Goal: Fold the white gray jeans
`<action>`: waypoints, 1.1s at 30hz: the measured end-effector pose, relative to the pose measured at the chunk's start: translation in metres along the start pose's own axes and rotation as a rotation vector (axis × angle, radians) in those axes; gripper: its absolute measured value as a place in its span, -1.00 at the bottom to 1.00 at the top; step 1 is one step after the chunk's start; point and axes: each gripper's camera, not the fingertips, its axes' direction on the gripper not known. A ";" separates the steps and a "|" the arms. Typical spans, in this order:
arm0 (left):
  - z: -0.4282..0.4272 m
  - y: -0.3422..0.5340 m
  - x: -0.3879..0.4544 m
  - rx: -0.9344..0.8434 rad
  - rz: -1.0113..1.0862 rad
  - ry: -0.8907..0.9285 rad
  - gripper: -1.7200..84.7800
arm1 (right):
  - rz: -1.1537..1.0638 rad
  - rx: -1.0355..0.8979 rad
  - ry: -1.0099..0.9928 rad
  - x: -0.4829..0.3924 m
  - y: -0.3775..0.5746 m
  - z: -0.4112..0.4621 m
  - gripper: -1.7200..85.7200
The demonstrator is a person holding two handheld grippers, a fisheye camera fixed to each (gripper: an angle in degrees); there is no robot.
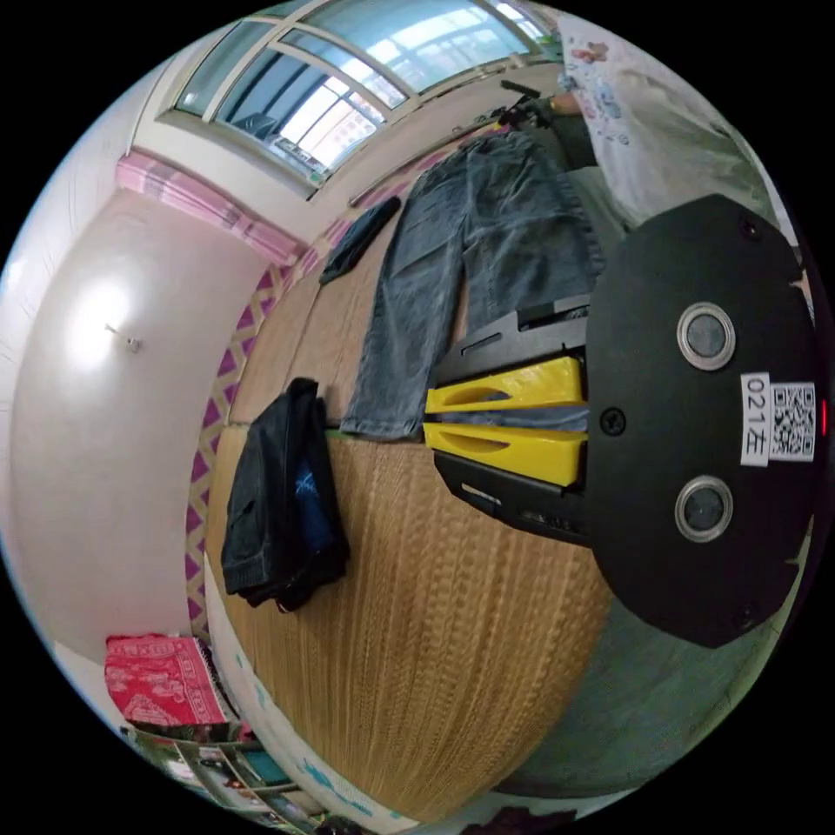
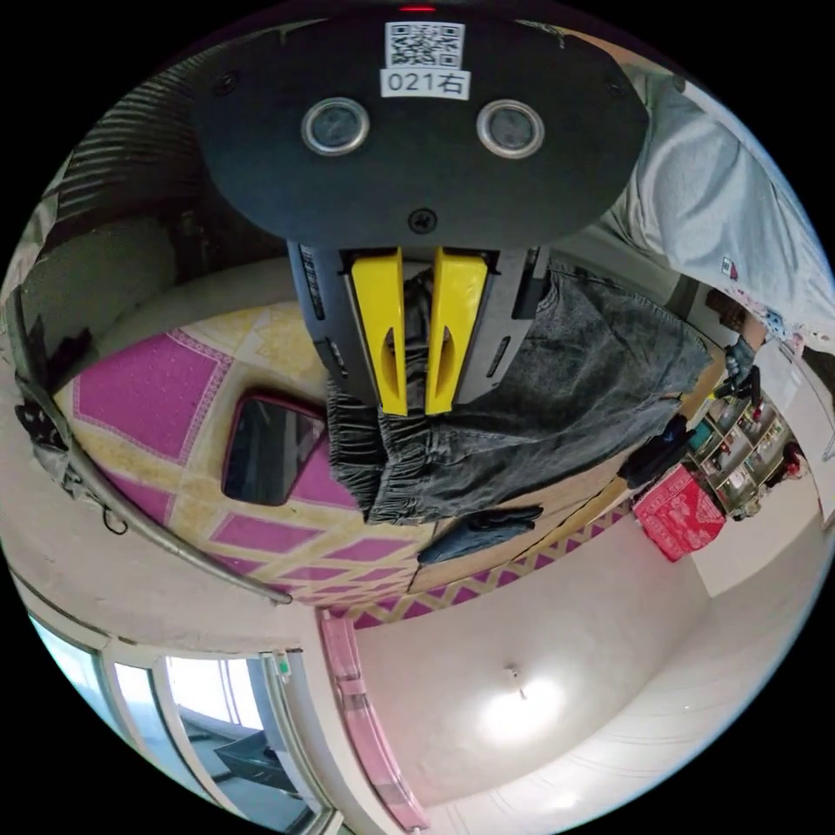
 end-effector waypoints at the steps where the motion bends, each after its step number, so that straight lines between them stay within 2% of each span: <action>1: -0.006 0.014 0.005 -0.004 -0.005 0.008 -0.96 | 0.021 -0.068 0.047 0.006 -0.004 0.013 -0.91; 2: -0.009 0.022 0.007 0.000 -0.016 0.002 -0.97 | 0.035 -0.150 0.085 0.014 -0.004 0.028 -0.93; 6: -0.041 0.079 0.011 0.129 -0.132 -0.081 -0.98 | 0.203 -0.001 0.095 0.040 0.007 -0.007 -0.92; 9: -0.058 0.120 0.003 0.151 -0.232 -0.004 -0.98 | 0.327 0.110 0.053 0.054 0.039 -0.044 -0.86; 12: -0.060 0.155 -0.016 0.111 -0.412 0.075 -0.96 | 0.436 0.070 -0.054 0.066 0.079 -0.048 -0.77; 17: -0.063 0.190 -0.043 0.143 -0.642 0.119 -0.83 | 0.648 0.149 -0.376 0.090 0.130 -0.027 -0.74; 20: -0.059 0.200 -0.056 0.146 -0.700 0.171 -0.79 | 0.670 0.142 -0.467 0.094 0.127 -0.007 -0.73; 25: -0.061 0.215 -0.076 0.193 -0.754 0.332 -0.78 | 0.699 0.125 -0.494 0.094 0.123 0.004 -0.72; 28: -0.071 0.216 -0.078 0.246 -0.744 0.318 -0.80 | 0.695 0.131 -0.454 0.089 0.119 -0.003 -0.72; 33: -0.073 0.208 -0.086 0.273 -0.723 0.303 -0.80 | 0.662 0.038 -0.414 0.081 0.107 0.014 -0.71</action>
